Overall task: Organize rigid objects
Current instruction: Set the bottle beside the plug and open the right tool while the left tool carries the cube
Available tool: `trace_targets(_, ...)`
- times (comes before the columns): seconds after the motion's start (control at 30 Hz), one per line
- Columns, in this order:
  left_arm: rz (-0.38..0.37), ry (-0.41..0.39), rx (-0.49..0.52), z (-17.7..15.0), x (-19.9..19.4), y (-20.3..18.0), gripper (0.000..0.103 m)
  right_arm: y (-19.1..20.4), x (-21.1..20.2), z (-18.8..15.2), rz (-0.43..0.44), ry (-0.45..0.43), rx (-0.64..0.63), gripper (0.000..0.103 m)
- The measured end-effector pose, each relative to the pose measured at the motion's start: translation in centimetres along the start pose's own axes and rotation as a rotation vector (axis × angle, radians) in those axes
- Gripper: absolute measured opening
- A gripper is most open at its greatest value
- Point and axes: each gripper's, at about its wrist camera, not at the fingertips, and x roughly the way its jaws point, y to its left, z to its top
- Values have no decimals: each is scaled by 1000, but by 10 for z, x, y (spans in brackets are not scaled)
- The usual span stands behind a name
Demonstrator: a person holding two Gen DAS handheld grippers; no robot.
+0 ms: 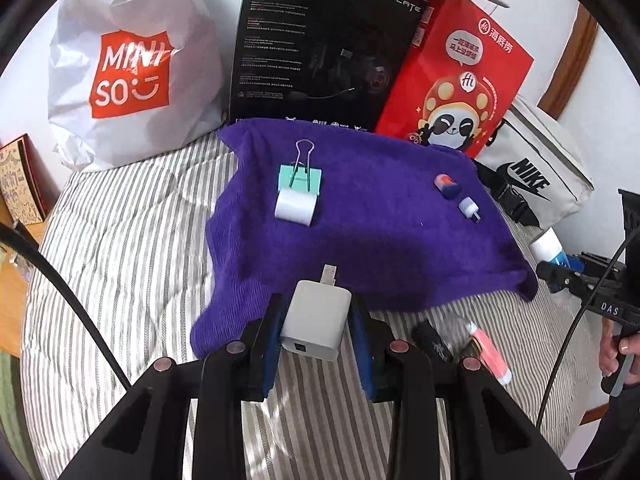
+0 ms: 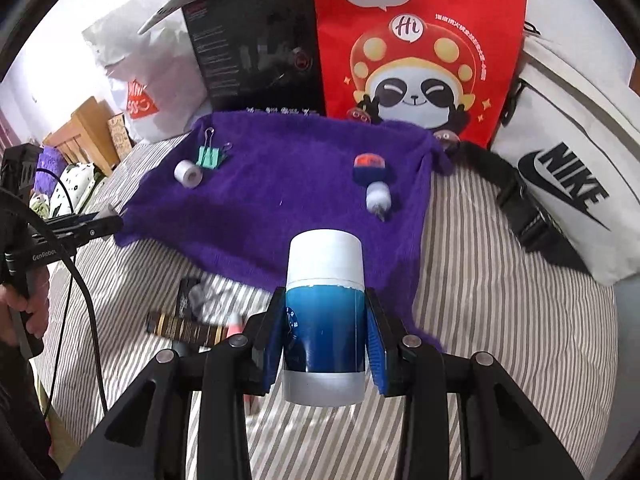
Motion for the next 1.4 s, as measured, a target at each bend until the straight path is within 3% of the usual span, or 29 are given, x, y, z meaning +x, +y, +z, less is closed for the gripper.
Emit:
trace_targets(0.53, -4, 23, -1, 25, 25, 7, 30, -7, 75, 58, -14, 78, -35, 36)
trace_targets(0.83, -5, 40, -3, 31, 38, 15, 31, -6, 105, 60, -25, 128, -57, 36)
trace_targets(1.27, -19, 53, -9, 35, 49, 19, 30, -15, 115, 61, -66, 115, -53, 36)
trace_targets(1.4, -20, 59, -6, 36, 52, 17, 31, -17, 113, 57, -56, 99, -62, 43)
